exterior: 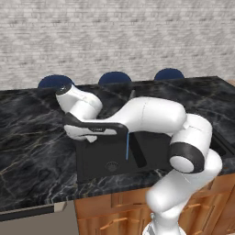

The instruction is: Rinse each bowl for a few seconds and place them down in the sink or on the counter.

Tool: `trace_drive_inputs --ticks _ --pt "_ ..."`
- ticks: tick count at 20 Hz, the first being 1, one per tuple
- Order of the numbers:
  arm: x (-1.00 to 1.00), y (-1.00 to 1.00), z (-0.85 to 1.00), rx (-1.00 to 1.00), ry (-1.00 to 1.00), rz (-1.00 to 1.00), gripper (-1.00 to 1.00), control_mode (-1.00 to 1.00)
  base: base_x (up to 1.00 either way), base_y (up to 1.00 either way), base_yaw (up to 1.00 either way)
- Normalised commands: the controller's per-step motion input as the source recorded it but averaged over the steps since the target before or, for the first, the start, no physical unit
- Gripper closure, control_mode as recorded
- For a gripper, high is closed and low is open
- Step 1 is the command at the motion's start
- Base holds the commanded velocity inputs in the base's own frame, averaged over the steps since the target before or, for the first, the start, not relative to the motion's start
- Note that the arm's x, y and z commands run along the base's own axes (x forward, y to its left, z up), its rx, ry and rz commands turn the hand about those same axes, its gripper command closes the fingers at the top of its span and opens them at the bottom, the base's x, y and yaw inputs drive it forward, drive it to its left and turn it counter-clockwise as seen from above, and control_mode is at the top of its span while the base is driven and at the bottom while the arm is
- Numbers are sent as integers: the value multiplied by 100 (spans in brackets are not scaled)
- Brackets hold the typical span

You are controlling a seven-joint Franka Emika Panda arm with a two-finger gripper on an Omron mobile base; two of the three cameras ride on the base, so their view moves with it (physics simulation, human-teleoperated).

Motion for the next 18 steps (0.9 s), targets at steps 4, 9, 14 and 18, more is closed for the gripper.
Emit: trace_drive_inputs --ticks 4,9,14,18 --pt "-12 -48 8 8 0 -15 100 -100 0 0 0" --pt "0 -51 1 5 3 -13 100 -100 0 0 0" --pt "2 -26 0 8 5 -8 100 -100 0 0 0" --pt "12 -5 0 5 4 1 100 -100 0 0 0"
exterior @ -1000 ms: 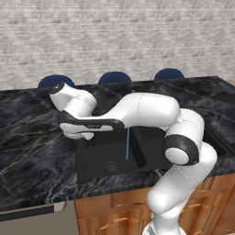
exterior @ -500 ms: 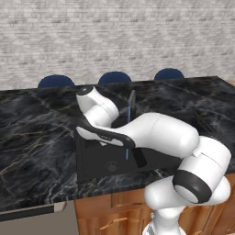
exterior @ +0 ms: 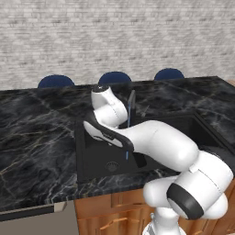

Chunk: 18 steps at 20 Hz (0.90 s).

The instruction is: Rinse each bowl for a few seconds and place them down in the sink or on the counter.

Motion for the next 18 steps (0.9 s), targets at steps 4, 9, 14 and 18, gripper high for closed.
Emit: trace_drive_inputs --ticks 4,9,14,18 --pt "11 -29 0 0 1 4 100 -100 0 0 0" --pt "1 -43 0 0 0 0 100 -100 0 0 0" --pt "5 -28 -1 0 0 0 100 -100 0 0 0" --pt "8 -21 -8 0 0 0 100 -100 0 0 0"
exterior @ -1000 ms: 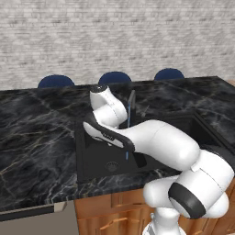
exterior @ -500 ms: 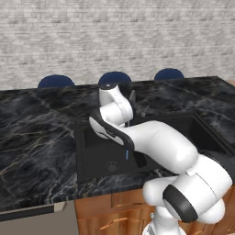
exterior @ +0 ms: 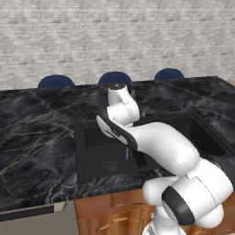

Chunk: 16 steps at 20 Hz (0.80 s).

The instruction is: Rinse each bowl for a few seconds and place them down in the sink or on the counter.

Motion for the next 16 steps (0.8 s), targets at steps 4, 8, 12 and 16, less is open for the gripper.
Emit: trace_drive_inputs --ticks 4,8,12,16 --pt "14 -19 -11 0 1 0 100 -100 0 0 0" --pt "11 -25 -7 0 1 0 100 -100 0 0 0" --pt "14 -23 -9 0 1 0 100 -100 0 0 0" --pt "14 -8 -15 0 0 0 100 -100 0 0 0"
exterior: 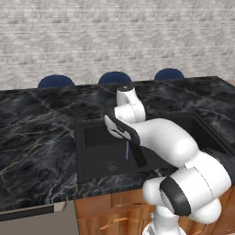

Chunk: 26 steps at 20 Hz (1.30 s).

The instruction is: Rinse each bowl for a few seconds and place them down in the sink or on the counter.

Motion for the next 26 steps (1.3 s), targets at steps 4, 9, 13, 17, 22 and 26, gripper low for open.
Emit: trace_drive_inputs --ticks 4,9,13,17,22,26 --pt "16 -7 -18 0 0 0 100 -100 0 0 0" --pt "26 -2 -17 0 0 0 100 -100 0 0 0" --pt "20 -3 -14 0 -1 0 100 -100 0 0 0" --pt "23 -3 -17 0 -1 0 100 -100 0 0 0" --pt "19 0 -12 0 -5 0 100 -100 0 0 0" --pt "18 0 -16 0 -4 0 100 -100 0 0 0"
